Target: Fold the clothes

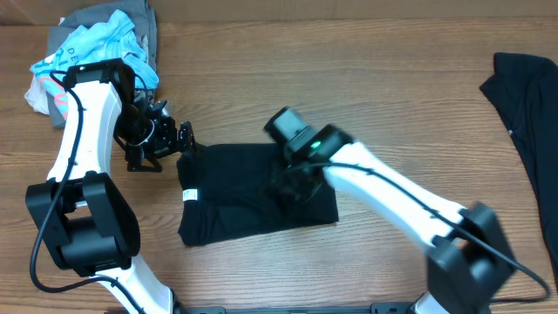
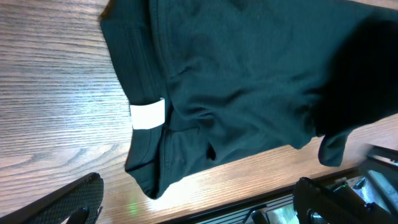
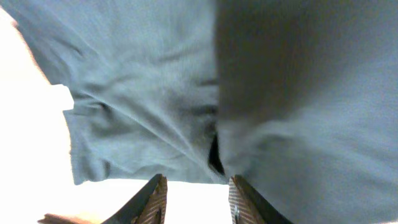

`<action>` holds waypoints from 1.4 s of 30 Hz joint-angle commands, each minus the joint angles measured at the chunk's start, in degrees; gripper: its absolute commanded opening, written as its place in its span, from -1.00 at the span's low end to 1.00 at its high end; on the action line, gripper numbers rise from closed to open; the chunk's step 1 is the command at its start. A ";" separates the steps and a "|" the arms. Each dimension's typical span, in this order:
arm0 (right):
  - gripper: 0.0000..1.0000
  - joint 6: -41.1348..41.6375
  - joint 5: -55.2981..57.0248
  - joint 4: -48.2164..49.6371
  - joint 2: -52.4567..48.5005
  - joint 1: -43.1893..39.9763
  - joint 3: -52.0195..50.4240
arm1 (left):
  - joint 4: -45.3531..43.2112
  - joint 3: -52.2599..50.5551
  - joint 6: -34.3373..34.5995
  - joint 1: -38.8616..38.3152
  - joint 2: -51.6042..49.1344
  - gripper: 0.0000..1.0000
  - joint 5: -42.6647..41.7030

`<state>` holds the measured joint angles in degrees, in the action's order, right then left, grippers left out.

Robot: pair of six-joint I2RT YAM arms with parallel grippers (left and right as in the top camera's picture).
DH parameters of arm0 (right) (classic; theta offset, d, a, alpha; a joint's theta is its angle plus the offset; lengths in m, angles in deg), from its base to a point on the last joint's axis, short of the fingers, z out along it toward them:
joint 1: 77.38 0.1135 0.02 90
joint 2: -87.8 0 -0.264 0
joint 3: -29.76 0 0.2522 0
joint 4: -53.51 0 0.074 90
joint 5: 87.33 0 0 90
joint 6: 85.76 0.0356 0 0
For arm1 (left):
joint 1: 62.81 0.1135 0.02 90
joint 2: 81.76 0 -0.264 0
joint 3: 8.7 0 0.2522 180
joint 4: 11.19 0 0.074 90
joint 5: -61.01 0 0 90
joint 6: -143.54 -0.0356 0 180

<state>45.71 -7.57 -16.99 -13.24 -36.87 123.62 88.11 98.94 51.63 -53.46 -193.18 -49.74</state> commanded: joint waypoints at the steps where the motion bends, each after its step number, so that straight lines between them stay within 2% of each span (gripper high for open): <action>1: -0.24 -1.46 1.51 -1.70 8.00 -3.61 5.42 | -0.11 -0.07 -0.87 -0.39 1.44 1.00 0.39; 3: -0.26 -2.58 1.57 -1.79 10.32 -6.82 5.79 | -0.13 -0.07 -0.87 -0.37 1.44 1.00 0.39; 5: -0.42 -5.53 -0.28 -1.66 10.99 -10.36 5.79 | -0.11 -0.09 -0.87 -0.37 1.44 1.00 0.39; 10: -0.83 -17.03 -14.80 -1.44 7.52 -17.77 4.44 | -0.20 -0.09 -0.87 -0.37 1.44 1.00 0.37; 12: -0.91 -20.15 -20.98 -0.20 4.57 -19.02 3.58 | -0.28 -0.11 -0.85 -0.37 1.44 1.00 0.37; 24: -0.92 -22.01 -45.13 15.34 -16.13 -19.37 1.29 | -1.62 -2.89 -0.85 -0.37 1.44 1.00 0.37; 30: -0.92 -21.99 -45.33 17.77 -22.36 -19.37 1.29 | -2.01 -3.52 -0.83 -0.37 1.44 1.00 0.15; 42: -0.92 -18.99 -42.53 14.19 -19.23 -20.65 3.72 | -1.86 -3.52 -0.83 -0.37 1.44 1.00 0.17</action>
<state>26.11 -51.02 -2.19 -35.68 -56.60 125.26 86.15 95.77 51.63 -53.46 -193.18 -49.74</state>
